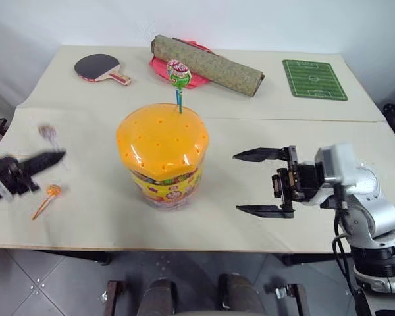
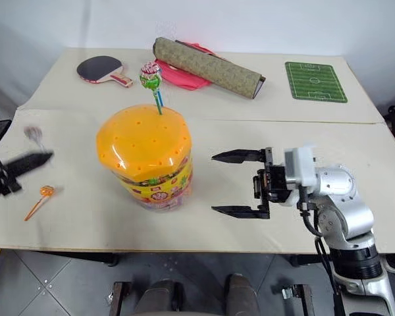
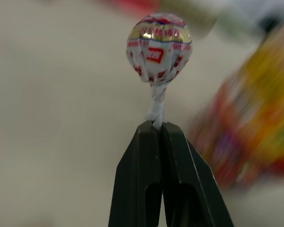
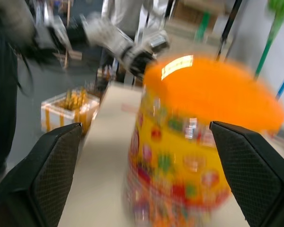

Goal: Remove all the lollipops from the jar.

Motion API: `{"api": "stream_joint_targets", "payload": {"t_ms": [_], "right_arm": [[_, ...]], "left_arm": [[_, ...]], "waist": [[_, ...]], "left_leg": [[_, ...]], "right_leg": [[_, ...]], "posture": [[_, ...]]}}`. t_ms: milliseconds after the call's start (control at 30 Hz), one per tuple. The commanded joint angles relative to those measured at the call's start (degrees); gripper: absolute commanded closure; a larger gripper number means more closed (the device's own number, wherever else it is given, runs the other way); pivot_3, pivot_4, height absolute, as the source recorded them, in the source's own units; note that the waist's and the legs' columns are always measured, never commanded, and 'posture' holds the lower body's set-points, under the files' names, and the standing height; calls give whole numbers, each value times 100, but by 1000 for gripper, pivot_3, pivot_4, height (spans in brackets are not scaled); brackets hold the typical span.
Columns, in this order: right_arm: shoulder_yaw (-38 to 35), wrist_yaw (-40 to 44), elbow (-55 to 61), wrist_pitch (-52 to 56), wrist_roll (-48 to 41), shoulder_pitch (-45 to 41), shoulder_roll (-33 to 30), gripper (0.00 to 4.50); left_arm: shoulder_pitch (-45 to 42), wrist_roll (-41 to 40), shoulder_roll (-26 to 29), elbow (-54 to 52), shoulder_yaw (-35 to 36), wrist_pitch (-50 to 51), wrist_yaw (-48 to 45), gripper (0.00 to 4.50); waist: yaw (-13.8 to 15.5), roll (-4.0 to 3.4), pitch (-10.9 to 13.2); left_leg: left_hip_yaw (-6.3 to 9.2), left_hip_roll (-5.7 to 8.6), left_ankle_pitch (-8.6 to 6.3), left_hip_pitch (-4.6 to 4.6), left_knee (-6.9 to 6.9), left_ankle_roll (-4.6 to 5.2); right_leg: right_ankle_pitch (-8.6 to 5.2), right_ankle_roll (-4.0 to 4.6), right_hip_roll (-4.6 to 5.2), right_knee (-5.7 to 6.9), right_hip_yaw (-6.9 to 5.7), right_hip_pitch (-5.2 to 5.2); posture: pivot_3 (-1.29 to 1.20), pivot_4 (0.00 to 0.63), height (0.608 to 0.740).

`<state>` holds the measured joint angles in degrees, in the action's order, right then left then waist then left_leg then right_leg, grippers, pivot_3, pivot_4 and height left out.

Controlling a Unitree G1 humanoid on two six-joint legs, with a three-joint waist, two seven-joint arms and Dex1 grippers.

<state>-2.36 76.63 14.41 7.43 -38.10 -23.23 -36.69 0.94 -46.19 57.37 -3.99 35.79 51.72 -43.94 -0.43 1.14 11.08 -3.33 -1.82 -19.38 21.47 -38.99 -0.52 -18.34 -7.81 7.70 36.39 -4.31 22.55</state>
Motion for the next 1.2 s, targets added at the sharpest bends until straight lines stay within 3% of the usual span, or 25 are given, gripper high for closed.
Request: {"api": "stream_joint_targets", "payload": {"t_ms": [33, 267, 367, 533, 633, 700, 733, 833, 900, 1000, 1200], "right_arm": [[9, 272, -130, -288, 179, -6, -72, 0], [-35, 243, -198, -326, 196, -49, 6, 0], [-122, 150, -155, -223, 94, -98, 4, 0], [-372, -361, -23, 362, -368, -373, 9, 0], [-577, -1130, 33, 1117, -926, -927, 62, 0], [-559, -1612, 38, 1654, -1010, -1217, 1, 0], [-503, -1798, 39, 1907, -961, -1330, -69, 0], [-311, -2080, 87, 2570, -1070, -1754, -112, 0], [-79, -2280, 29, 2895, -1036, -2177, 43, 0], [411, -2504, -68, 3291, -746, -2703, 279, 0], [823, -3021, -415, 3598, -503, -3387, 1172, 0]], "left_arm": [[736, 709, -88, -675, -258, -382, 145, 4472], [804, 860, -469, -503, -350, -391, 223, 4472], [844, 1022, -407, -400, -520, -604, -33, 3824], [781, 1217, -316, -298, -293, -1092, -314, 2379], [462, 964, -305, -75, 259, -2100, -1194, 1454], [150, 616, -304, 6, 518, -2273, -1602, 1250], [14, 482, -284, 21, 579, -2241, -1717, 1250], [-283, 129, -260, -39, 648, -2117, -1983, 649], [-619, -426, -418, -240, 729, -1962, -1995, 29], [-912, -1256, -490, -427, 785, -1399, -1943, 8], [-1505, -1636, -890, -462, 613, -1441, -1589, 8]], "waist": [[34, 1, -1], [26, 0, -1], [22, -1, -1], [20, -1, -1], [6, -3, 1], [9, -3, 1], [9, -3, 1], [10, -5, 1], [5, -6, 2], [-53, -6, 1], [-142, -4, 0]], "left_leg": [[-6, -1, -1, 1, 1, -1], [-16, -5, -3, -3, 3, -7], [-20, -5, -4, -3, 4, -7], [-23, -9, -4, -3, 5, -7], [-29, -13, -4, -2, 4, -7], [-32, -25, -5, 1, 3, -10], [-32, -31, -7, 1, 3, -12], [-39, -29, -11, 2, 7, -8], [-46, -9, -14, 2, 9, -3], [-45, -14, -14, 8, 4, -3], [-39, -6, -16, 9, 0, -5]], "right_leg": [[0, 0, -4, -12, -1, 0], [0, 0, -8, -32, -5, 0], [0, 0, -9, -31, -5, 1], [1, 1, -8, -31, -5, 2], [1, 3, -8, -31, -6, 8], [4, 10, -10, -33, -13, 13], [5, 10, -9, -32, -14, 14], [5, 9, -7, -27, -17, 14], [7, 6, -7, -29, -19, 15], [8, 4, -9, -20, -19, 24], [9, 2, -7, 2, -22, 29]], "posture": [[0, 150, 740], [0, 150, 740], [0, 150, 740], [0, 150, 740], [0, 150, 740], [0, 150, 740], [0, 150, 740], [0, 150, 740], [0, 150, 740], [0, 150, 740], [0, 150, 740]]}}
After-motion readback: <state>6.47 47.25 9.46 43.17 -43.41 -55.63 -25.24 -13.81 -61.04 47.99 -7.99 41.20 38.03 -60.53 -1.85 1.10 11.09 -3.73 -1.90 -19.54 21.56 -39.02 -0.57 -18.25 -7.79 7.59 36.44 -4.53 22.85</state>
